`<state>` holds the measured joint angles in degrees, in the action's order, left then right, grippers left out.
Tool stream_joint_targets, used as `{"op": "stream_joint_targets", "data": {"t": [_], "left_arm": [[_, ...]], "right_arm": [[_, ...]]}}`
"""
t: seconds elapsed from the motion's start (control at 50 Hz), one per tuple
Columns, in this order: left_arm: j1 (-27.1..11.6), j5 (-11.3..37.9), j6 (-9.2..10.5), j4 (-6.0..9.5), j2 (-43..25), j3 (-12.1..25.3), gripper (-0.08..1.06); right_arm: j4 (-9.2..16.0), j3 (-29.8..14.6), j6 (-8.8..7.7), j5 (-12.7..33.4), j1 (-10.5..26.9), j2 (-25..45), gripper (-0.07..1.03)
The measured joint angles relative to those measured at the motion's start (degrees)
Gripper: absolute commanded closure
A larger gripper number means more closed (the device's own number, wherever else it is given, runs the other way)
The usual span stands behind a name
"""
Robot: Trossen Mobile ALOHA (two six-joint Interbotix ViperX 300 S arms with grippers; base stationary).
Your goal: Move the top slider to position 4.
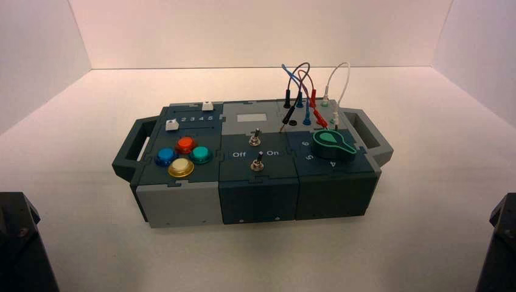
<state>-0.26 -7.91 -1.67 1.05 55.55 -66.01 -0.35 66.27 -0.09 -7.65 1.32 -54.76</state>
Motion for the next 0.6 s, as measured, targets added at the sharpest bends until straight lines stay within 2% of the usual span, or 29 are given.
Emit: {"op": "stream_joint_targets", "data": {"t": [0.28,0.6], "left_arm": [[-2.81,11.16,-0.70,0.00,-2.02,3.87,1.01],[-7.82,23.99,-1.93,0.00,-4.31,6.24,1.01]], "right_arm": [[0.18,-1.85,0.00,5.19,0.88,2.55,0.99],[0.53,-5.80,0.09,13.80,6.24,9.40,0.99]]}}
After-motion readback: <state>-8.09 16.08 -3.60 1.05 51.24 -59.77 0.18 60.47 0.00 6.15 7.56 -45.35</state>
